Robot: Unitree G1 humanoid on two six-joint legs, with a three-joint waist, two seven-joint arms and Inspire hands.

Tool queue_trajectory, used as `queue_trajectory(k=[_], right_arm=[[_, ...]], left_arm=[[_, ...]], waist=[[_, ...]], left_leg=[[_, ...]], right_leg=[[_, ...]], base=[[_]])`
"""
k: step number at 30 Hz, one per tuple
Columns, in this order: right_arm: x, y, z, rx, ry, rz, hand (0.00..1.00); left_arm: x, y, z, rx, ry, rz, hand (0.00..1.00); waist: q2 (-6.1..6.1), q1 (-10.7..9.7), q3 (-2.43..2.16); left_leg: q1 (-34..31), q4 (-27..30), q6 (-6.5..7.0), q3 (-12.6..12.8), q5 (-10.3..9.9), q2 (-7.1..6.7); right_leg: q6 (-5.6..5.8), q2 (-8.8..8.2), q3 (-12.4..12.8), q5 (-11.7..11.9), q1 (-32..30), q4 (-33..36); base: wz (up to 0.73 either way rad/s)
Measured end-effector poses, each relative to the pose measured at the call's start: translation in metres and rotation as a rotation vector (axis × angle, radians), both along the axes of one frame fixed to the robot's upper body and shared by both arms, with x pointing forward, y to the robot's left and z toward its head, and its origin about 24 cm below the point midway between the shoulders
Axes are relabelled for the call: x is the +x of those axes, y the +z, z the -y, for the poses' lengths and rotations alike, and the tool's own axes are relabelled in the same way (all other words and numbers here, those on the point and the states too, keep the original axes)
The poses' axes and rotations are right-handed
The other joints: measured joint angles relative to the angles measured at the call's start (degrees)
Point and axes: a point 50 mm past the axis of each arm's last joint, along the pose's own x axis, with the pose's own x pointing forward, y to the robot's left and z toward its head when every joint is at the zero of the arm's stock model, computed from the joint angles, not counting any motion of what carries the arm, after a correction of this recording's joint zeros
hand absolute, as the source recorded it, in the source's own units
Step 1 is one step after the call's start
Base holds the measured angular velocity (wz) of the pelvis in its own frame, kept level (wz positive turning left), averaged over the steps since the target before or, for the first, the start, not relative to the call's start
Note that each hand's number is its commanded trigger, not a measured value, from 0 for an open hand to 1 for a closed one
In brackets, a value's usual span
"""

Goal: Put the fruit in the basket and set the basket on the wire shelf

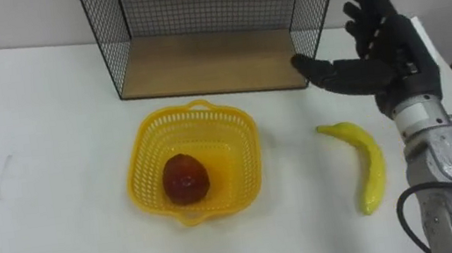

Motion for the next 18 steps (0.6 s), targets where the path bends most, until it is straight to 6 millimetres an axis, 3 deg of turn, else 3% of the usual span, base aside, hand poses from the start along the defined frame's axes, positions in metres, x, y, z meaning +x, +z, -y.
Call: queue_trajectory(k=[3,12,18], right_arm=[[-0.001,-0.004,0.005,0.0,-0.041,-0.019,0.0],[-0.004,-0.029,0.021,-0.093,-0.197,-0.152,0.0],[-0.008,-0.046,0.027,-0.166,-0.22,-0.241,0.0]], left_arm=[[0.001,0.0,0.0,0.001,-0.004,0.002,0.0],[-0.003,0.002,-0.006,0.019,0.025,-0.005,0.0],[0.003,0.003,-0.006,0.024,0.022,0.008,0.0]], waist=[[-0.09,-0.18,-0.02],[-2.18,-1.0,-0.13],[-2.26,-0.99,-0.1]], left_leg=[[0.06,-0.02,0.0,0.19,0.0,0.0],[-0.1,-0.14,0.0,1.21,0.0,0.02],[0.1,-0.16,0.0,1.43,0.0,0.06]], right_leg=[[0.0,0.04,0.21,0.0,-0.09,0.01],[0.0,0.07,0.87,0.02,-0.76,0.02],[0.0,0.12,1.26,0.03,-0.8,0.05]], base=[[-0.04],[-0.04],[-0.02]])
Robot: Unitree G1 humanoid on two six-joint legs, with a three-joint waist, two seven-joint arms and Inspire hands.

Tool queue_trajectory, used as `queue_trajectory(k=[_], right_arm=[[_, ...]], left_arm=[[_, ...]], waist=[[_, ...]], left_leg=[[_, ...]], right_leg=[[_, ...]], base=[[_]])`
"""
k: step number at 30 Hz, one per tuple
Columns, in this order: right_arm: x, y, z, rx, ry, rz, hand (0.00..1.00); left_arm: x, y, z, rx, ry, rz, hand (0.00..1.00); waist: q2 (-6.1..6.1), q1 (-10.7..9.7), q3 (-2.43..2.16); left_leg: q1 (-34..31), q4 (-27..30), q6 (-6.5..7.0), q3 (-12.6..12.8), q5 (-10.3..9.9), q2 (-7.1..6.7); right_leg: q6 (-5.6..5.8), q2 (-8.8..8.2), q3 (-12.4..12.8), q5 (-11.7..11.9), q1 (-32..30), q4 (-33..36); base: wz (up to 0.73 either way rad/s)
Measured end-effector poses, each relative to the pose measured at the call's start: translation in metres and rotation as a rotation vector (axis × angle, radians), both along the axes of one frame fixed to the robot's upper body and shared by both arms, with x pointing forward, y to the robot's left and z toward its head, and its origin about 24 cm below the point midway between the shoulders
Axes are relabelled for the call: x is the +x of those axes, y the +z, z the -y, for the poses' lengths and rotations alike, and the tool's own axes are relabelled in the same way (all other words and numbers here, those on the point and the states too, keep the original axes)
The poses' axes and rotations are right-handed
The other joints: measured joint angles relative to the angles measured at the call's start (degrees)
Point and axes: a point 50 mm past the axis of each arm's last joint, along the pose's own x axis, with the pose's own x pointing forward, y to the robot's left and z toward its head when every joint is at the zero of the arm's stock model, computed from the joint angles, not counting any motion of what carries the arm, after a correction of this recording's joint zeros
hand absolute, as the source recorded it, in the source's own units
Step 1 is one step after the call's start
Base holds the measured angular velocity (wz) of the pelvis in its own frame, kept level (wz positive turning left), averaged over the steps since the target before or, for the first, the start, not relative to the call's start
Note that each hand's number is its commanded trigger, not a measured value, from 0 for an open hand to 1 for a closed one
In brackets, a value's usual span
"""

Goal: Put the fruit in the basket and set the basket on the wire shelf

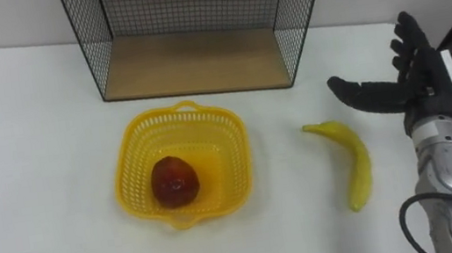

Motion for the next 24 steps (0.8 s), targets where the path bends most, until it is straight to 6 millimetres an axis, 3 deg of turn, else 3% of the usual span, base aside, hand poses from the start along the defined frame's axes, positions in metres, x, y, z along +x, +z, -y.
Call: queue_trajectory(k=[12,24], right_arm=[[-0.003,-0.018,-0.003,-0.155,0.083,-0.145,0.0],[-0.019,-0.057,-0.009,-0.332,0.178,-0.402,0.0]], left_arm=[[0.005,0.002,-0.001,0.006,-0.005,0.019,0.0],[0.004,0.002,-0.002,0.013,-0.005,0.011,0.0]], waist=[[0.17,0.06,0.12],[-1.07,1.45,-0.33]], left_leg=[[-0.07,0.01,0.0,-0.09,0.0,0.04],[0.03,-0.04,0.0,0.02,0.0,-0.02]], right_leg=[[-0.02,-0.05,0.02,0.01,-0.03,0.02],[-0.01,-0.17,0.13,0.01,0.06,0.02]], base=[[0.0],[0.0]])
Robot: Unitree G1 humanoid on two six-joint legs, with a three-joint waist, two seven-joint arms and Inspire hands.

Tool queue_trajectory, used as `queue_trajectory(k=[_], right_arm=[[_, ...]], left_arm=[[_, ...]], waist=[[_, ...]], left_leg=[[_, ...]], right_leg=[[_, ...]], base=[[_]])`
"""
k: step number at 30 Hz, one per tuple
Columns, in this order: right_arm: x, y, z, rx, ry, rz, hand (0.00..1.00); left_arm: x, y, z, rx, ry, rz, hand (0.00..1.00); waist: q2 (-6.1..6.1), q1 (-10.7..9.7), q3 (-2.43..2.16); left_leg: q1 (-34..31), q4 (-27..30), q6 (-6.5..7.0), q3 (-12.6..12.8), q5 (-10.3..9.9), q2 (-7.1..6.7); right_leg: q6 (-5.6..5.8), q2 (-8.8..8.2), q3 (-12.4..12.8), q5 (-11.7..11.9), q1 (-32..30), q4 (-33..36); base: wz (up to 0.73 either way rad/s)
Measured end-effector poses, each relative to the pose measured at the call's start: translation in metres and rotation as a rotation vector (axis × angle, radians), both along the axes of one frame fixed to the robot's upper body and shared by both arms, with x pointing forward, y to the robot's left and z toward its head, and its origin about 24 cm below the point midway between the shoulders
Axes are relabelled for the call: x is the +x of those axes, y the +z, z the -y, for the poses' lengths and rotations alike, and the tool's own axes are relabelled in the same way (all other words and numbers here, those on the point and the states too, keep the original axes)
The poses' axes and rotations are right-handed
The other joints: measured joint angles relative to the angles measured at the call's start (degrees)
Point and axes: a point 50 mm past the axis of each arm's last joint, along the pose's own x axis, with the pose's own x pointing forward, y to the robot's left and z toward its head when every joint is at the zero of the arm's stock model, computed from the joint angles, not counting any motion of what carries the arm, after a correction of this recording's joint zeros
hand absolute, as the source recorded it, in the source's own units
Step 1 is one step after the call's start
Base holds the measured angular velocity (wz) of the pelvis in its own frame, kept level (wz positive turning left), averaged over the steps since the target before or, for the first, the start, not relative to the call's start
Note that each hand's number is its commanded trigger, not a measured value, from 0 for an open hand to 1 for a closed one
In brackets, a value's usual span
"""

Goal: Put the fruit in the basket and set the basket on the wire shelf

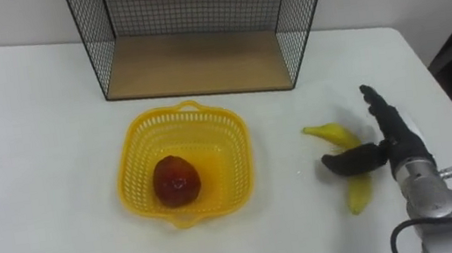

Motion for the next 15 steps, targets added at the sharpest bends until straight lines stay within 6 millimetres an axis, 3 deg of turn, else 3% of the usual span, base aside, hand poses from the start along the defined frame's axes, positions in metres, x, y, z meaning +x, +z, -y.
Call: queue_trajectory(k=[7,15], right_arm=[[-0.002,-0.0046,-0.0001,-0.011,0.004,-0.024,0.0],[-0.0038,-0.0064,0.0011,-0.036,0.024,-0.028,0.02]], left_arm=[[0.0049,0.0017,-0.0036,0.01,-0.006,0.012,0.0],[0.0079,0.0025,-0.0042,0.013,-0.008,0.024,0.0]], waist=[[-0.35,0.04,0.35],[0.53,-0.1,0.19]], left_leg=[[0.01,-0.31,0.0,-0.03,-0.01,0.01],[0.08,-0.32,-0.01,-0.13,-0.02,0.05]], right_leg=[[0.02,0.22,0.03,0.02,-0.01,-0.02],[-0.03,0.4,0.08,0.26,0.13,-0.2]], base=[[0.0],[0.0]])
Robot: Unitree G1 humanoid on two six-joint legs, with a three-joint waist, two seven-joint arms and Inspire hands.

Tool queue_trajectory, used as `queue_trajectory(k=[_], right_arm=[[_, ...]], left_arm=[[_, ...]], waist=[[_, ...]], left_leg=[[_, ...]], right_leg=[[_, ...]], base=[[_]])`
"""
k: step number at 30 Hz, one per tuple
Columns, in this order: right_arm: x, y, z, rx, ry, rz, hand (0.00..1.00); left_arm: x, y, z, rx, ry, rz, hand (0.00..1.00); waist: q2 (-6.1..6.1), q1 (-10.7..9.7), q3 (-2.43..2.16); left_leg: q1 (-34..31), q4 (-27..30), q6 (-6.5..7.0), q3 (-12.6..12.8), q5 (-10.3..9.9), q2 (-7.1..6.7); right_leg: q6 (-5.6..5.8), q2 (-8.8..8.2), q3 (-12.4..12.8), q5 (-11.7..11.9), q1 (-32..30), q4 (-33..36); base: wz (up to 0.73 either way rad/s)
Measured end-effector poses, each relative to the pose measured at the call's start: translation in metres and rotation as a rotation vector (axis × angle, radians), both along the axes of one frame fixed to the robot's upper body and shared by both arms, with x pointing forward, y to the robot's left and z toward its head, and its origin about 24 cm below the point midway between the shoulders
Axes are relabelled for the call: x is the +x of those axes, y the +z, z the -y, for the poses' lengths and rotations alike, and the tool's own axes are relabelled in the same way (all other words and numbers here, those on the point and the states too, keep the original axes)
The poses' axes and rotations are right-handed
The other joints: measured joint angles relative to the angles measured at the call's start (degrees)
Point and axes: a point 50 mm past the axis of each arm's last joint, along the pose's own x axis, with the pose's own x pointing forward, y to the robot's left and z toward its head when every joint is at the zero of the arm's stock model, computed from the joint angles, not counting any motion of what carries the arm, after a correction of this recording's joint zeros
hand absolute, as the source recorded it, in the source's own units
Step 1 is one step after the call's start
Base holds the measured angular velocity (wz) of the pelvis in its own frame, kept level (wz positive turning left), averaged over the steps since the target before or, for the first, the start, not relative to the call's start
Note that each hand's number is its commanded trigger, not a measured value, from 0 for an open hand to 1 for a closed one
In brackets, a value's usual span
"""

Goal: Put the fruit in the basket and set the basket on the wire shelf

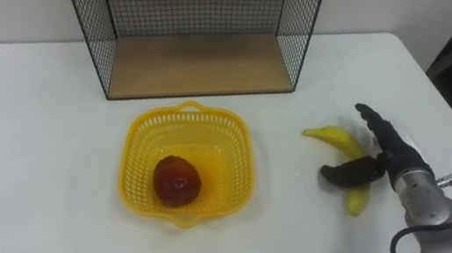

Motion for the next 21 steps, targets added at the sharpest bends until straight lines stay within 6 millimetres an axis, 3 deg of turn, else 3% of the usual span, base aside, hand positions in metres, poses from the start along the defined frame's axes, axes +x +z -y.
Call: queue_trajectory(k=[1,2,8,14,21], right_arm=[[0.0,0.0,0.0,0.001,-0.001,-0.001,0.92],[0.0,0.0,0.001,0.001,-0.001,-0.001,1.0],[0.0,-0.001,0.003,-0.047,-0.005,-0.003,1.0],[-0.005,-0.009,0.009,-0.143,-0.017,-0.034,1.0],[-0.007,-0.015,0.014,-0.179,-0.043,-0.068,1.0]], left_arm=[[0.0,0.0,0.0,0.0,0.0,0.0,0.0],[0.0,0.0,0.0,0.0,0.0,-0.001,0.0],[-0.002,0.0,0.0,0.0,0.001,-0.004,0.0],[-0.002,0.0,0.0,-0.004,0.012,-0.002,0.0],[-0.002,0.0,0.0,-0.002,0.012,-0.004,0.0]], waist=[[0.29,0.0,0.09],[0.43,0.0,0.12],[1.44,0.05,0.1],[1.2,0.01,0.05],[0.11,0.32,-0.39]], left_leg=[[0.15,0.03,0.0,-0.04,0.0,0.0],[0.27,0.02,0.0,-0.06,0.0,0.0],[0.71,0.31,-0.01,-0.3,0.0,-0.05],[0.75,0.76,-0.01,-1.61,0.0,-0.15],[1.27,0.82,-0.03,-1.9,-0.01,-0.11]], right_leg=[[-0.01,0.0,-0.05,0.02,0.18,0.0],[-0.02,0.0,-0.07,0.03,0.31,0.0],[-0.13,-0.06,-0.49,0.16,0.98,0.09],[-0.09,-0.33,-1.61,0.13,1.85,-0.14],[-0.08,-0.06,-1.6,0.12,2.89,-0.94]], base=[[0.0],[0.0],[0.0],[0.12],[0.02]])
